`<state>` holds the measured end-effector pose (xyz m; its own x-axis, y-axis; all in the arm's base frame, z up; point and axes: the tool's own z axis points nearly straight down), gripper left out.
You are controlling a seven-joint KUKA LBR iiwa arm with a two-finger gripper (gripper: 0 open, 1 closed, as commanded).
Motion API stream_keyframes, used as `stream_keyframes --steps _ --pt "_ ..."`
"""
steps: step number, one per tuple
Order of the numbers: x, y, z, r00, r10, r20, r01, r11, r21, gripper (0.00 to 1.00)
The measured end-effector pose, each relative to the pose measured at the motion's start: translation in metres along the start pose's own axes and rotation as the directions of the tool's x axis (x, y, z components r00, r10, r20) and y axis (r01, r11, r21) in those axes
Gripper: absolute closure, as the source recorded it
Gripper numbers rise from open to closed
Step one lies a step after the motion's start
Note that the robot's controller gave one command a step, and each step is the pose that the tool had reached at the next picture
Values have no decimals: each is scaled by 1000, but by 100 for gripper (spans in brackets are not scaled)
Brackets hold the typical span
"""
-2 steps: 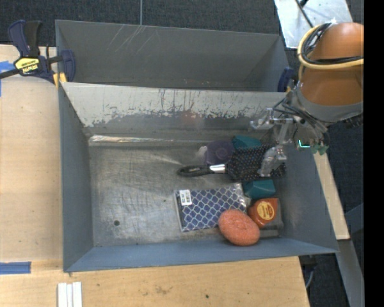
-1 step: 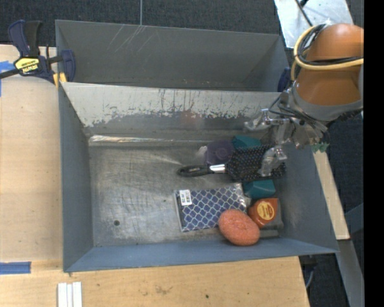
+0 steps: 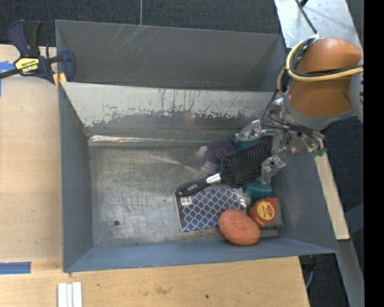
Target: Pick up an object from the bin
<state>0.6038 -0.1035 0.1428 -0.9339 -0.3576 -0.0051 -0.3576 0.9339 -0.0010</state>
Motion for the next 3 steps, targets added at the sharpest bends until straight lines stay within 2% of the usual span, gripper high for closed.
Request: stream_keyframes --steps 1,3 --pt "-21 -4 26 988 155 -6 -155 988 -10 100" --pt "-21 -3 26 988 153 -6 -153 988 -10 100"
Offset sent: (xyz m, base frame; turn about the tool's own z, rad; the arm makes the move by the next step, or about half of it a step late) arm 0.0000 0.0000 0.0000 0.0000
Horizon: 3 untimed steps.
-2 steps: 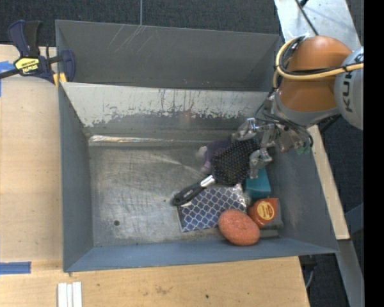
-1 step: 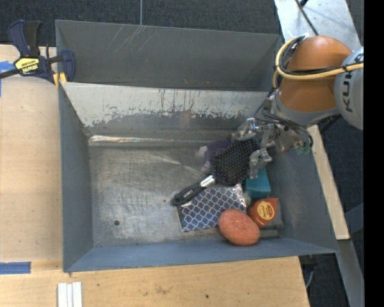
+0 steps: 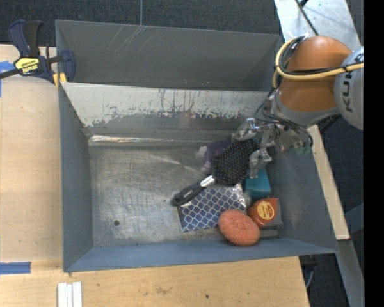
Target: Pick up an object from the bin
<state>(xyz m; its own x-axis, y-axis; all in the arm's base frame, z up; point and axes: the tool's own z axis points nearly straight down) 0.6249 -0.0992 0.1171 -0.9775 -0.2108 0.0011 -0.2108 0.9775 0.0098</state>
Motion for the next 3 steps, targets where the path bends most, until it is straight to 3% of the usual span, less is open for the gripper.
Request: stream_keyframes --steps 2,3 --pt "0 0 0 1000 -1 0 1 1000 0 100" --pt "-3 0 1 1000 1 21 -1 1000 6 0"
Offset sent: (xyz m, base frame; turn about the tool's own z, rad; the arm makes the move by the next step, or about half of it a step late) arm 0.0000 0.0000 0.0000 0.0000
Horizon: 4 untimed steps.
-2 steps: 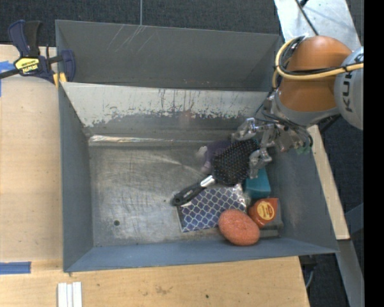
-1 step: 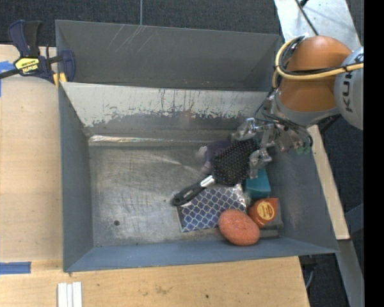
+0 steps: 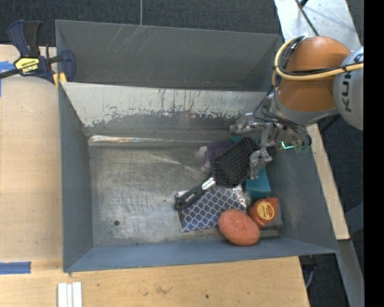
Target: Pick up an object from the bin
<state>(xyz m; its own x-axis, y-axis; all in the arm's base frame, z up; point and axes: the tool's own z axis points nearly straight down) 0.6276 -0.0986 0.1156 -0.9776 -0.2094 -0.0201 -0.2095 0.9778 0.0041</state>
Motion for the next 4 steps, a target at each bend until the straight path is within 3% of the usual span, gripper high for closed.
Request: stream_keyframes --steps 1,3,4 --pt "2 0 0 1000 -1 -13 1 1000 -3 100" --pt "6 1 -3 1000 -1 -7 1 1000 0 100" --pt "-2 28 -113 1000 7 -17 -7 1000 5 100"
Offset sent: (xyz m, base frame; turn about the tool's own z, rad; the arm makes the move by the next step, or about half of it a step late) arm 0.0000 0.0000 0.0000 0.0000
